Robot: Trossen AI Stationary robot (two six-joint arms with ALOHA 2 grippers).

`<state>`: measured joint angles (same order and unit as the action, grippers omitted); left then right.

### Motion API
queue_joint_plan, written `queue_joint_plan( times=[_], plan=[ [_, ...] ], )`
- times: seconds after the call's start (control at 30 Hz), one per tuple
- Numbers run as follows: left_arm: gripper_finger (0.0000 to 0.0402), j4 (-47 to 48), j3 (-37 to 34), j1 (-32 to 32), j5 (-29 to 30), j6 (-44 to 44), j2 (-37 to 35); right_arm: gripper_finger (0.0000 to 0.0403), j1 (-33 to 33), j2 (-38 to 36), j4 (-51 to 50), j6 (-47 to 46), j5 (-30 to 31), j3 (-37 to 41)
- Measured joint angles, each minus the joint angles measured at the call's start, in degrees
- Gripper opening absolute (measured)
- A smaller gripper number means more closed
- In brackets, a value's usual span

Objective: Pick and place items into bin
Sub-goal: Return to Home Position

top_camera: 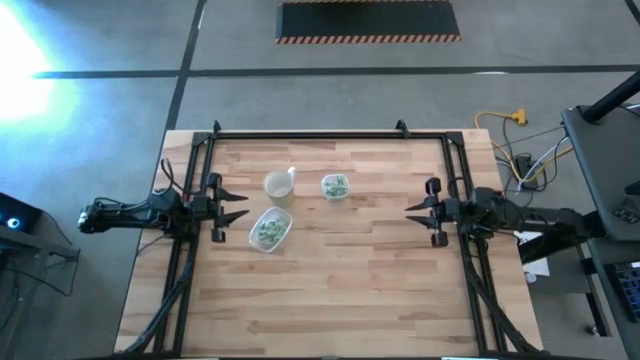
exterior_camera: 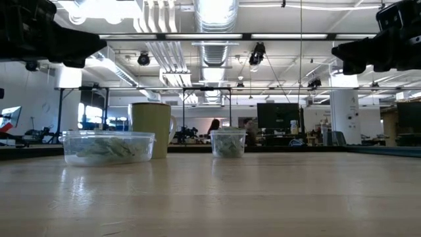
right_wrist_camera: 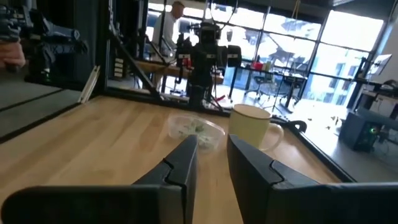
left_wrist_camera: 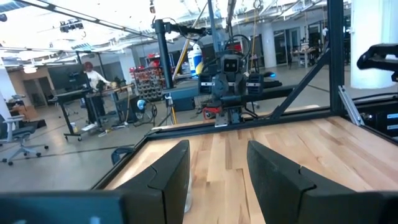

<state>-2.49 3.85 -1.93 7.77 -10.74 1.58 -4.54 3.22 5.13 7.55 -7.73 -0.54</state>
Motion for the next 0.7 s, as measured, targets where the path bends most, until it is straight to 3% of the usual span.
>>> queue_joint_plan(
  times=[0.1, 0.7],
  plan=[
    [0.0144, -0.1, 0.1, 0.0, 0.0, 0.0, 0.0, 0.0081, 0.1, -3.3, -2.8, 0.0, -0.1, 0.0],
    [0.0144, 2.6, -0.5, 0.0, 0.0, -0.4, 0.0, 0.0073, 1.2, -0.6, -3.8, -1.2, 1.8, 0.0]
  ],
)
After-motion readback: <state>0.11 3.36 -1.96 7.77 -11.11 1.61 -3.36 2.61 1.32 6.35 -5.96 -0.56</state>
